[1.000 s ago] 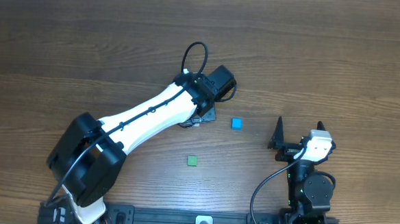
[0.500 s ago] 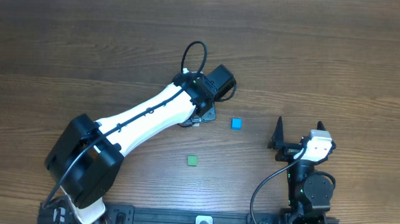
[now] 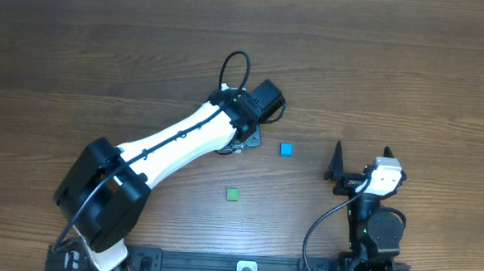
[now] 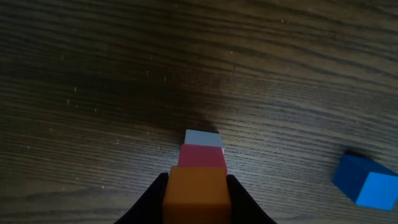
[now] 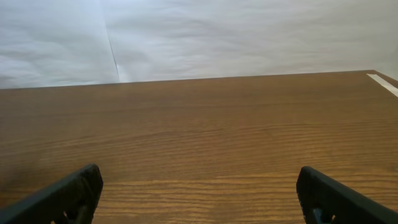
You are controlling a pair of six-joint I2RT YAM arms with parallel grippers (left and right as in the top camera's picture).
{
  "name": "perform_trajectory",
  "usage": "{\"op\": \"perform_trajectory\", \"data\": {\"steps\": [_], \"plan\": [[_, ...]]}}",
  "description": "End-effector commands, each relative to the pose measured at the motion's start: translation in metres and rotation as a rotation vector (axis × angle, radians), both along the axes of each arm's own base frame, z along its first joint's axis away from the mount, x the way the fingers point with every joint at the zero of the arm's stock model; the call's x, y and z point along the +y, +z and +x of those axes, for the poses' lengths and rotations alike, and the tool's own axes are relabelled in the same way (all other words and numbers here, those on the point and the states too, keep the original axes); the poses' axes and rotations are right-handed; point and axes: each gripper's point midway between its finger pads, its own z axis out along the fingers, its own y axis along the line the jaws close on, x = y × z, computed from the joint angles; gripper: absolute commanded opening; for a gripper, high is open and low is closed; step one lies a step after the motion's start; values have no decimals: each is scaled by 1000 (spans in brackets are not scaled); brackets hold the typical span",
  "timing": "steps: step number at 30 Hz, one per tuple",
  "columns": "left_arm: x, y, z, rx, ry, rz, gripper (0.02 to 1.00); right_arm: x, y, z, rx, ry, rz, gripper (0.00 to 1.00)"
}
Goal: Stack Cubes
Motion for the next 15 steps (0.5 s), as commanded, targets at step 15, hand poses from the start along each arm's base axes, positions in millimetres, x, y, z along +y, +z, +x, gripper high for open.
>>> {"op": "perform_trajectory", "data": {"steps": [15], "plan": [[-2,2,-2,1,7,-20,132,-1,-2,0,1,-2,-1,991]]}}
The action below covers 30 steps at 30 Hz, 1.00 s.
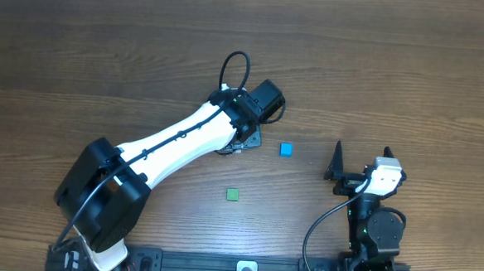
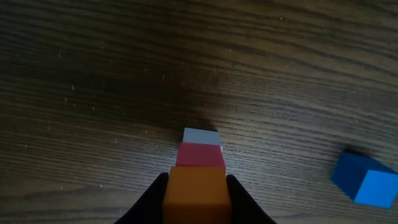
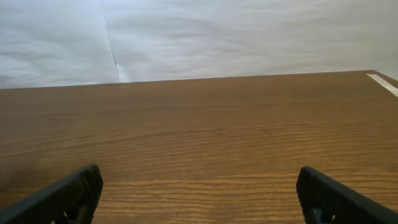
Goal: Stack Cubes
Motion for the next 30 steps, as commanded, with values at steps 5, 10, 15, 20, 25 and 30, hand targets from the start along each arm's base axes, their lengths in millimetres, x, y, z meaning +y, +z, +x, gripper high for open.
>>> {"op": "perform_trajectory", "data": {"steps": [5,10,15,20,25,30], "plan": [[-1,2,-1,-3,9,-15,137,-1,-2,0,1,-1,0,991],[-1,2,-1,-2,8,-14,145,-1,-2,0,1,-1,0,993],[-1,1,-1,0,8,-12,154,-1,-2,0,0,-1,0,993],[-1,1,-1,0,8,-11,183,-1,-2,0,1,-1,0,991],[-1,1,-1,1,8,-11,229,-1,-2,0,0,-2,0,991],[-1,1,-1,1,8,-11,279,-1,-2,0,1,-2,-1,991]]}}
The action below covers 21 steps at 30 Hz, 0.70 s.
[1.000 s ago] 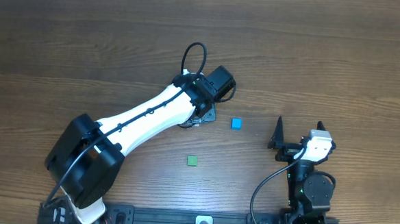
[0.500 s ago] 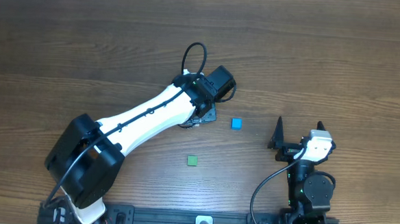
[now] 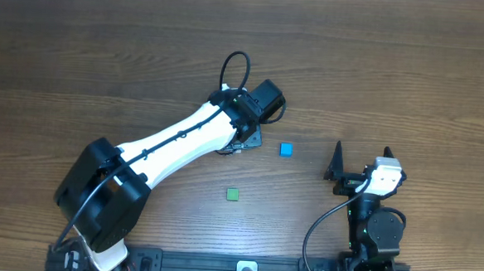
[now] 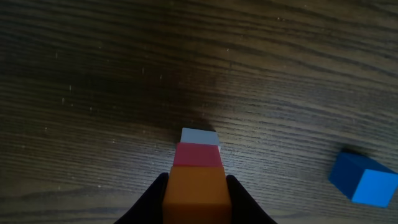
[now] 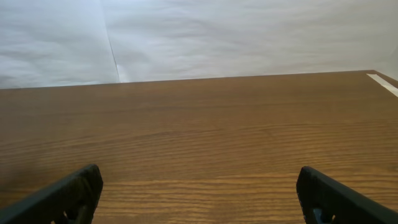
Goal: Stack Cubes
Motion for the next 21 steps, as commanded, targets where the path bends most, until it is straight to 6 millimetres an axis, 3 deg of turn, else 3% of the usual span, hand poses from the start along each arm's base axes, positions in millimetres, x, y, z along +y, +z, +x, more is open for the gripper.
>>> {"op": "perform_trajectory", "data": {"steps": [1,14,15,17,19,20,21], "plan": [[0,1,-2,1,9,-6,290,-1,-2,0,1,-1,-1,993],[1,-3,-2,8,10,2,354,-1,-2,0,0,-2,-1,991],[1,-3,-1,8,11,2,406,-1,-2,0,1,-2,-1,993],[2,-3,-1,8,13,2,623,-1,-2,0,0,-1,-1,993],[3,-3,1,2,17,4,934,-1,-2,0,1,-2,-1,993],[4,-3,3,-4,20,5,998,-1,-2,0,1,-1,-1,991],[5,-2,6,-15,27,6,1000,-1,-2,0,1,-2,-1,993]]}}
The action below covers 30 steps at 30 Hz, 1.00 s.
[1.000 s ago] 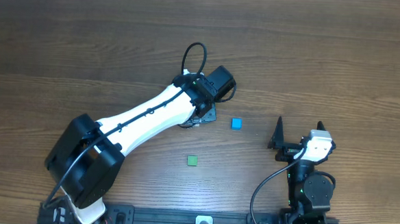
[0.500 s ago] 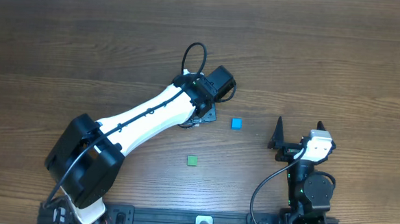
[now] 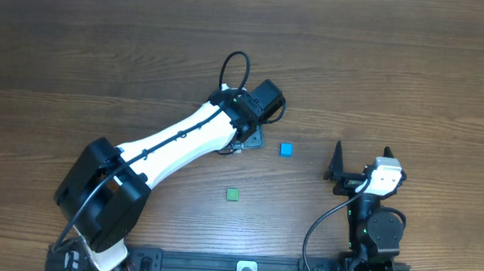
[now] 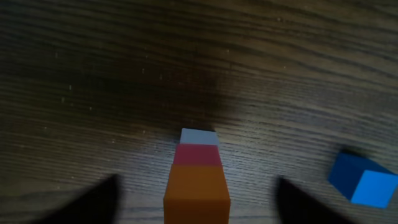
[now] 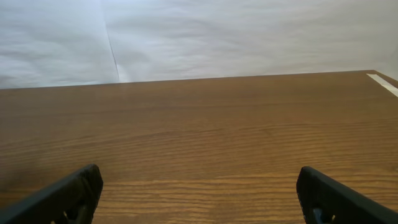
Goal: Stack Cubes
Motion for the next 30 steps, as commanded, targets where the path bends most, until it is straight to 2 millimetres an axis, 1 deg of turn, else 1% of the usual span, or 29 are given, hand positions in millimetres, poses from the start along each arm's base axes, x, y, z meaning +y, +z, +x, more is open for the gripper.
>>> {"op": "perform_trajectory", "data": {"steps": [1,2,3,4,6,8,10,11,12,15,16,17,20,23,24,25,27,28,30], "plan": [[7,-1,10,-30,29,8,1000,-1,-2,0,1,-1,-1,991],[9,2,17,-52,42,4,998,-1,-2,0,1,-2,-1,993],[17,9,34,-100,81,-10,1000,-1,-2,0,1,-1,-1,993],[24,15,44,-132,101,-17,998,-1,-2,0,1,-1,-1,993],[42,37,66,-208,130,-36,998,-1,-2,0,1,-2,-1,993],[63,66,85,-287,167,-66,998,-1,-2,0,1,-2,-1,993],[92,100,100,-379,212,-101,998,-1,-2,0,1,-2,-1,991],[119,136,108,-490,238,-137,1000,-1,-2,0,0,-2,-1,991],[132,153,110,-548,245,-153,998,-1,-2,0,1,-1,-1,993],[164,194,102,-710,252,-175,998,-1,-2,0,1,-1,-1,991],[173,205,97,-757,250,-175,998,-1,-2,0,1,-1,-1,991],[183,217,86,-818,235,-169,998,-1,-2,0,1,-2,-1,993],[197,231,62,-930,192,-140,998,-1,-2,0,0,-1,-1,993],[208,236,40,-1045,127,-97,998,-1,-2,0,1,-2,-1,991],[214,236,25,-1114,84,-57,998,-1,-2,0,0,-1,-1,991],[218,234,18,-1142,69,-36,998,-1,-2,0,1,-1,-1,993],[225,228,5,-1182,43,-6,998,-1,-2,0,1,-2,-1,991],[229,222,-3,-1201,32,8,998,-1,-2,0,1,-1,-1,991],[235,211,-14,-1215,21,18,998,-1,-2,0,1,-2,-1,993]]}}
